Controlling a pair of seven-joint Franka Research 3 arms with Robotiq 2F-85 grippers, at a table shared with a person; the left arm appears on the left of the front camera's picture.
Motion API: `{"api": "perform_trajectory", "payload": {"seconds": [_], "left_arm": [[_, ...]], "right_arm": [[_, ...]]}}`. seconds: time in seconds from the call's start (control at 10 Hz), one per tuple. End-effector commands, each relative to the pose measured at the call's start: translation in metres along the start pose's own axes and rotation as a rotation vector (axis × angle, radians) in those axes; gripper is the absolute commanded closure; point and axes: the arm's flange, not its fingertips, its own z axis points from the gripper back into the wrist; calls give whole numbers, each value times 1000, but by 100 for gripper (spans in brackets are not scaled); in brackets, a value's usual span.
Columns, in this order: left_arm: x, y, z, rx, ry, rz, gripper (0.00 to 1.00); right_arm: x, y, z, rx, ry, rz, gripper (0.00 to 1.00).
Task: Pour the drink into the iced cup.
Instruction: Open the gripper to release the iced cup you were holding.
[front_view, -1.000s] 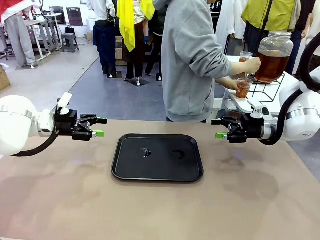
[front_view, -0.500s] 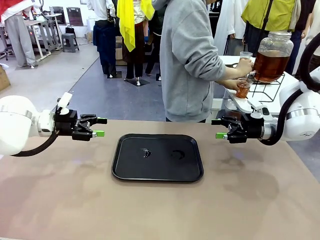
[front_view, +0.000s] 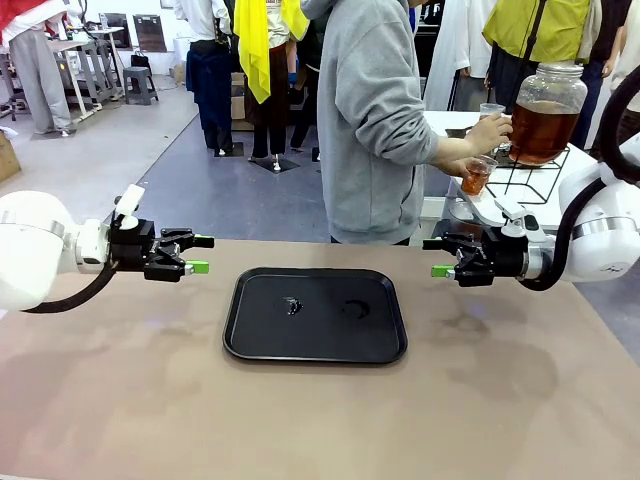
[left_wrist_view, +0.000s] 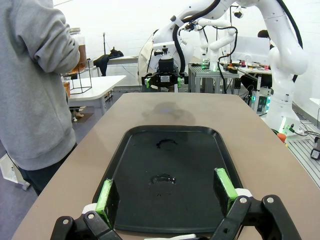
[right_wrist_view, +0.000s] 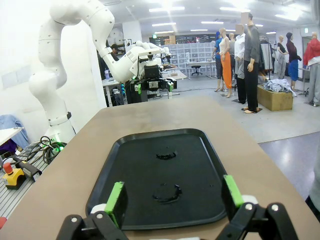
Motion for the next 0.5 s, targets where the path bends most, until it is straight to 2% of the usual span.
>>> {"api": "perform_trajectory", "payload": {"seconds": [0.0,0.4], "left_arm": [[2,0,-1,-1,0,2,0],[2,0,-1,-1,0,2,0]], "right_arm": [[3,0,-1,1,2,-6,0],[3,0,-1,1,2,-6,0]]}}
